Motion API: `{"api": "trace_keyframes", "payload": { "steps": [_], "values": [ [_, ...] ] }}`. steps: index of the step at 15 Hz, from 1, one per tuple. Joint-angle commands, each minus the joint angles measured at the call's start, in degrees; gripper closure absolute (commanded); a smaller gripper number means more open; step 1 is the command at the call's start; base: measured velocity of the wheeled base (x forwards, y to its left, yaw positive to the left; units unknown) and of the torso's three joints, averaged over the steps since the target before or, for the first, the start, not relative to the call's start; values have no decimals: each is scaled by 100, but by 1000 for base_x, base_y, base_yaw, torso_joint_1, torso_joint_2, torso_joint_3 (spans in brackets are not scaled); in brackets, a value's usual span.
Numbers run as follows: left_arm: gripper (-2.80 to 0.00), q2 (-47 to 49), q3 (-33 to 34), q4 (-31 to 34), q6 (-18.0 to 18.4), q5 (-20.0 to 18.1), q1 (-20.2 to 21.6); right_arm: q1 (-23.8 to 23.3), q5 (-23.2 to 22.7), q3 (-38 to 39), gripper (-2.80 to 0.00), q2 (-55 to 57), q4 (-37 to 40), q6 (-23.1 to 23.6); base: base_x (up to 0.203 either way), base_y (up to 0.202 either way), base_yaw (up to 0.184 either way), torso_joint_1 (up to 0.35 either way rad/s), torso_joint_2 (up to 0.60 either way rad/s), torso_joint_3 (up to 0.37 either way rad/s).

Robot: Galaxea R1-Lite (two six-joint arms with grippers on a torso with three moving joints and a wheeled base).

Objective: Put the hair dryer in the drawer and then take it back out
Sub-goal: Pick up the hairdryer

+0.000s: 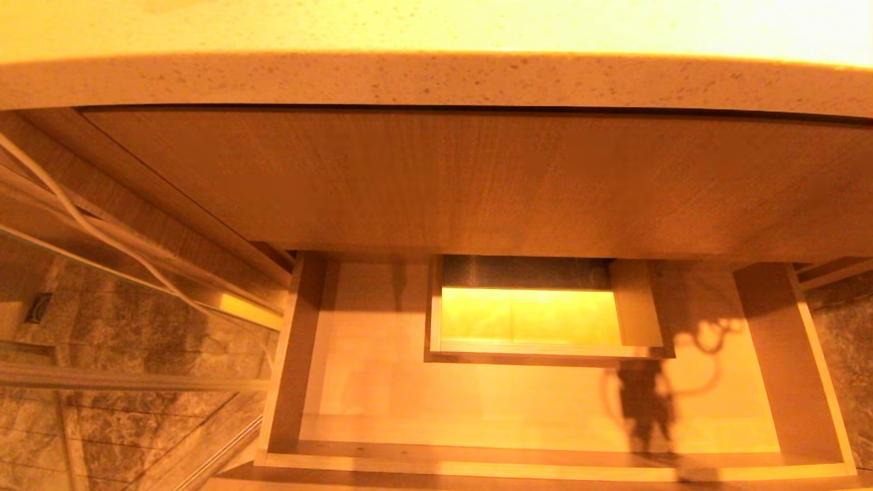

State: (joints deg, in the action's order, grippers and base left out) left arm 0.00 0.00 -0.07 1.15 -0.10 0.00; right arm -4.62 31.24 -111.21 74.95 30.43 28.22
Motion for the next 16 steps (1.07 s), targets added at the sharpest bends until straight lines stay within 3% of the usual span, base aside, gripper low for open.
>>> {"api": "trace_keyframes", "payload": {
  "steps": [1, 12, 16],
  "values": [
    [0, 0, 9, -1, 0, 1, 0, -4, 40, 3, -280, -4, -2, -1, 0, 0, 0, 0, 0, 0],
    [0, 0, 9, -1, 0, 1, 0, -13, -19, -7, -280, -143, -503, 160, 0, 0, 0, 6, -2, 6],
    [0, 0, 9, -1, 0, 1, 0, -13, -22, -5, -280, -170, -512, 210, 0, 0, 0, 263, -66, 187]
  ]
}}
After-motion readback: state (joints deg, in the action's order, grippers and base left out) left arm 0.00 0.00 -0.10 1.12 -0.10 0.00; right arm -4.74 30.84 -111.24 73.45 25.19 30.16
